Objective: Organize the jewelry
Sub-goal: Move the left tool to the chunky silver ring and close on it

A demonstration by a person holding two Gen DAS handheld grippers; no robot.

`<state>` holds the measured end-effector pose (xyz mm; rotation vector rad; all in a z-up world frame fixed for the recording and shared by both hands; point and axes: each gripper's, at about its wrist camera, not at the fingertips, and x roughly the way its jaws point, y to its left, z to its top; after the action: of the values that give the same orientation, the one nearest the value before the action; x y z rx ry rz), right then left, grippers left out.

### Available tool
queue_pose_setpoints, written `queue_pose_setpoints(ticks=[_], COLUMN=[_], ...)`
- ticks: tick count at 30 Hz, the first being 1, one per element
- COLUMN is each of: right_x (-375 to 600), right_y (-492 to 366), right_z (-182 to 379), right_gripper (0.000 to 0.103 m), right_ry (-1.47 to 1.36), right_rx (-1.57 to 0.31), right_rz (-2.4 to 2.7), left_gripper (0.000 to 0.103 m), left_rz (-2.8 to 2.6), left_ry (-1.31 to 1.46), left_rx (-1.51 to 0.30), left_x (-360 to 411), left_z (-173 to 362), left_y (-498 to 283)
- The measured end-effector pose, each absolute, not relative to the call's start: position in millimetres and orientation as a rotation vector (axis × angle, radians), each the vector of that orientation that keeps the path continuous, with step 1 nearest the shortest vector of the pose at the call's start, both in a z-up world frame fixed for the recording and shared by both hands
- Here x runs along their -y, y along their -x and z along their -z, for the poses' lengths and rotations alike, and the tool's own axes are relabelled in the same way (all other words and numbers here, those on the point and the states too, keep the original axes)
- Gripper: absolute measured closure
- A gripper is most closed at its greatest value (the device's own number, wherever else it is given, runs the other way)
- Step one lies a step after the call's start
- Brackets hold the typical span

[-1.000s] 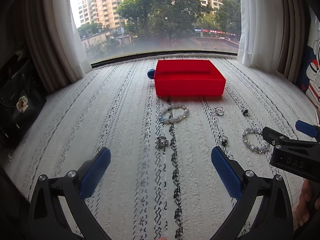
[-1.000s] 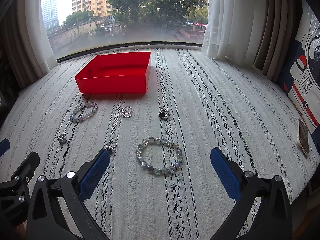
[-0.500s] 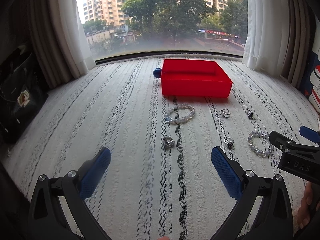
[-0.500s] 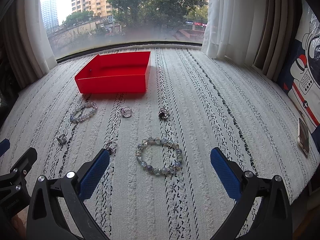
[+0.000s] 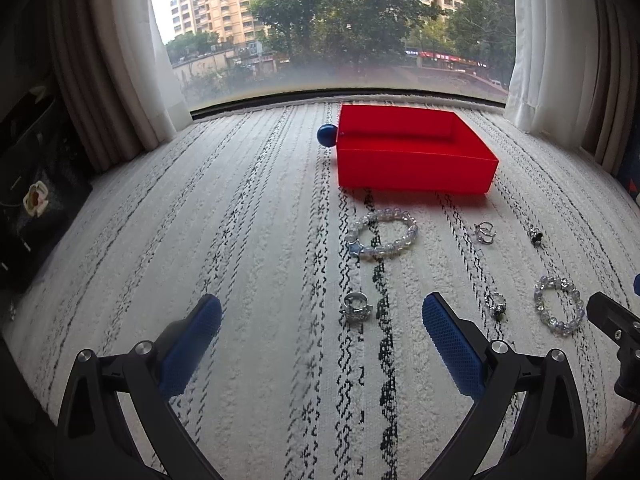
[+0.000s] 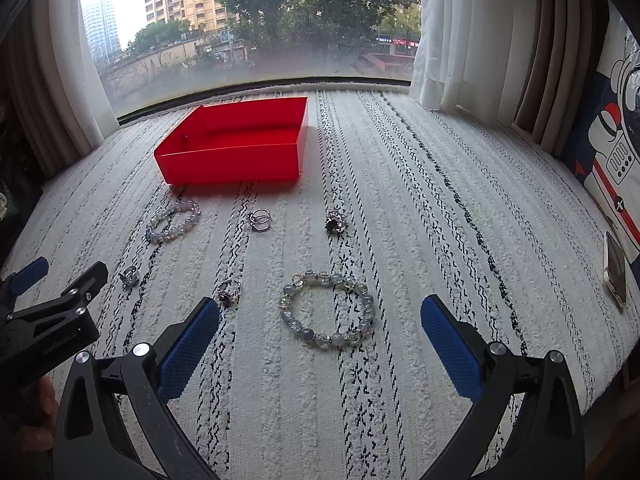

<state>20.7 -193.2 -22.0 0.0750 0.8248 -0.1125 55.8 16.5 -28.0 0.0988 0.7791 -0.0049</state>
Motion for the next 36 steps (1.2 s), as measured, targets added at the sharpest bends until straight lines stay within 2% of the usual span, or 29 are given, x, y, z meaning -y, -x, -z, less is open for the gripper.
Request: queue_pose_setpoints(ticks=[10,36], right_x=[193,195], right_y=[-22,-22], right_z=[23,23], right_gripper=[0.004,0.004], right_ry=[-0.077,-0.083], right_rx=[-0.832,-0.836], right_rz=[0.109,0.114], left_gripper=[0.007,0.008], left_rz=[0.018,0.029], left_ry=[-0.097,-0.060], left_rx=[-0.836,-0.930], left_x=[-15,-19], left_z=[57,81], left_y=[-82,-104])
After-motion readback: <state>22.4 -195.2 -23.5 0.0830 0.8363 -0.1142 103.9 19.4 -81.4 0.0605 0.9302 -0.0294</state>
